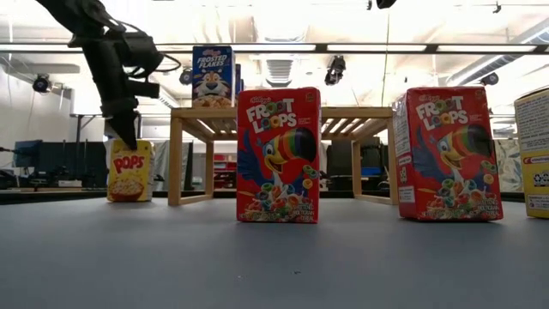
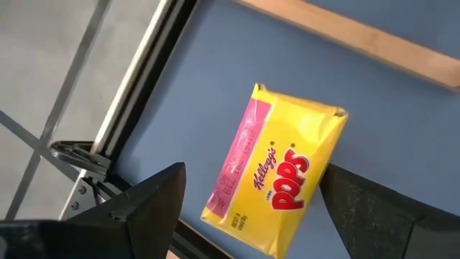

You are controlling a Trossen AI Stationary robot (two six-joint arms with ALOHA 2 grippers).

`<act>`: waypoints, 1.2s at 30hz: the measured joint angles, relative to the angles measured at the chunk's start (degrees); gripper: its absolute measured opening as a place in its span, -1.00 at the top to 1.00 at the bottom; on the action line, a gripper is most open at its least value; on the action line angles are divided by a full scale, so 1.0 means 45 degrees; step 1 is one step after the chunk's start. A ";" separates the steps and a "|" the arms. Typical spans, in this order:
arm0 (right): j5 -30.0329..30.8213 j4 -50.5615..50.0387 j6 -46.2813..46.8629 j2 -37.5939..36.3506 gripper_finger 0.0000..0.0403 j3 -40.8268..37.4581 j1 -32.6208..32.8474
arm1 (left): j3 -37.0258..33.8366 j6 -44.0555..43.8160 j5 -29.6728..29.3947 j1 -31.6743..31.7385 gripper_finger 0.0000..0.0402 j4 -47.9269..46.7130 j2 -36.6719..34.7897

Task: Stack cereal on shelf
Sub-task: Put the top yellow cereal box on the shelf

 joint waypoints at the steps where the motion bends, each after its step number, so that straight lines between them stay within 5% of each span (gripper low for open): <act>1: 0.0000 0.0000 0.0000 0.0000 -0.18 0.0000 0.0000 | 0.0000 0.0005 0.0001 0.0034 -0.49 -0.0046 0.0079; 9: 0.0000 0.0000 0.0068 0.0000 -0.18 -0.0005 0.0000 | -0.0339 0.0043 0.0405 0.0097 -0.42 -0.0103 0.0392; 25: 0.0000 0.0000 0.0102 0.0000 -0.18 -0.0015 0.0000 | -0.0442 0.0229 0.0424 0.0126 0.09 -0.0192 0.0353; 36: 0.0005 0.0018 0.0015 0.0000 -0.18 -0.0015 0.0000 | -0.0442 0.0120 0.0783 0.0131 0.13 -0.2008 -0.0888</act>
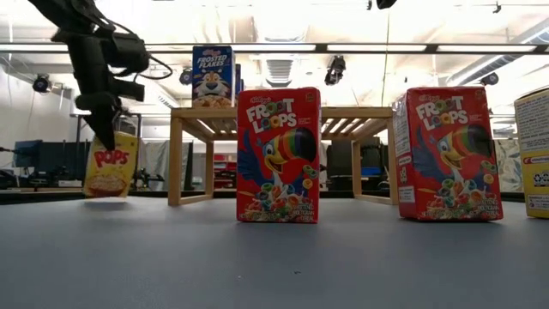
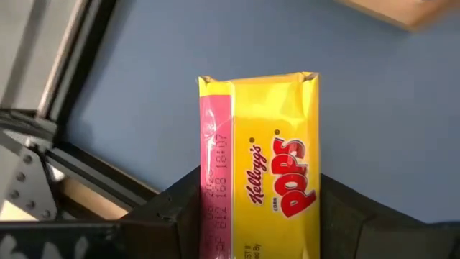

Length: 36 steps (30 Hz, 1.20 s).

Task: Stack cereal on shelf
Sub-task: Put the top yellow cereal box on the shelf

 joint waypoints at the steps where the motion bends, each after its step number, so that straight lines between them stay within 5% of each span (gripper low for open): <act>1: 0.0000 0.0008 -0.0005 0.0000 -0.18 0.0000 0.0000 | 0.0009 -0.0084 0.0108 -0.0003 0.13 -0.0245 -0.0149; 13: -0.1583 0.1381 -0.1010 0.0000 -0.18 0.0000 0.0010 | 0.1665 -0.1691 0.3455 -0.0934 0.13 -0.3419 -0.1831; 22: -0.2871 0.2153 -0.0726 0.0430 -0.18 -0.0150 -0.0005 | 0.2345 -0.3376 0.6746 -0.3407 0.13 -0.1996 -0.3756; 27: -0.2858 0.3357 -0.0460 0.1459 -0.18 -0.0149 -0.0010 | 0.2336 -0.4649 0.6283 -0.5021 0.13 -0.1273 -0.4404; 36: -0.0367 0.5409 0.0498 0.4670 -0.18 0.0616 -0.0029 | 0.2331 -0.6391 0.5655 -0.7503 0.13 0.1272 -0.4365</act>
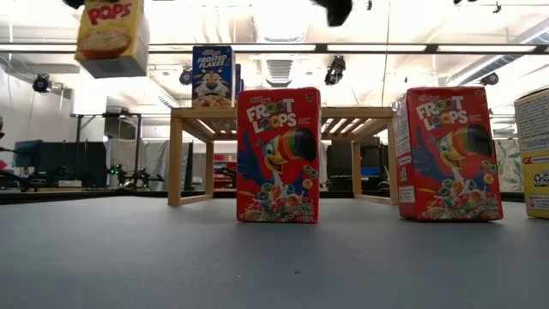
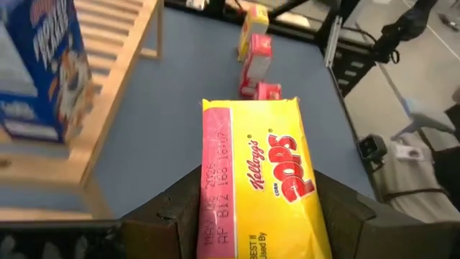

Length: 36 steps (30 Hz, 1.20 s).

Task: Stack cereal on shelf
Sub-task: Put the top yellow cereal box on the shelf

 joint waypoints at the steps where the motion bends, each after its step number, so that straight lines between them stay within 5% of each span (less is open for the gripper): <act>1: 0.0312 0.0023 -0.0080 0.0357 -0.18 0.0203 0.0005 | 0.0000 -0.0088 -0.0169 -0.0267 0.13 0.0227 0.0115; 8: 0.2458 0.0197 0.0080 0.2603 -0.18 0.2464 0.0000 | -0.0019 -0.0241 -0.2058 -0.2566 0.13 0.1679 0.1252; 20: 0.2480 0.0545 0.1216 0.4612 -0.54 0.4026 -0.0323 | 0.1716 -0.0178 -0.6357 -0.6638 0.13 0.2073 0.2803; 27: 0.2470 0.1413 0.0660 0.4830 -0.76 0.3994 -0.0393 | 0.2268 -0.0222 -0.6845 -0.7209 0.13 0.2089 0.3550; 36: 0.2110 0.1621 0.0429 0.4806 -0.78 0.3983 -0.0418 | 0.2286 -0.0158 -0.6824 -0.7233 0.13 0.2928 0.4666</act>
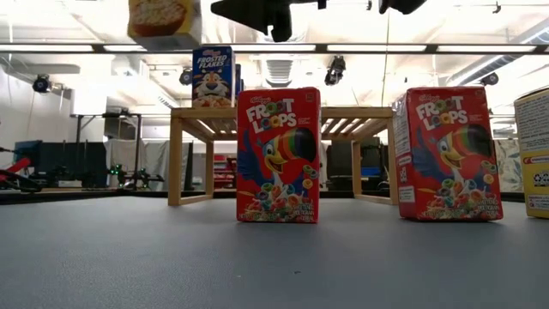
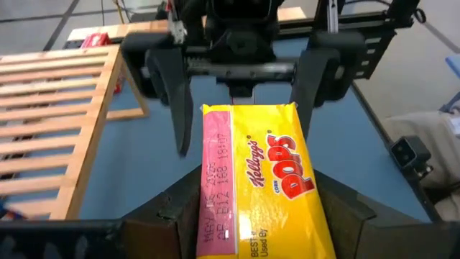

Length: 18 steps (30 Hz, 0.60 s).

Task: Stack cereal on shelf
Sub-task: Put the top yellow cereal box on the shelf

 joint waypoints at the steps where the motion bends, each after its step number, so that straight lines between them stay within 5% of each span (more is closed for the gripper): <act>1: -0.0005 -0.0004 -0.0005 0.0005 -0.78 -0.0009 0.0000 | 0.0042 0.0061 0.0004 0.0000 0.13 0.0109 0.0124; 18: -0.0035 -0.0103 -0.0241 0.0005 -0.74 -0.0014 0.0000 | 0.0676 0.0440 0.0451 -0.0195 0.13 0.0550 0.1169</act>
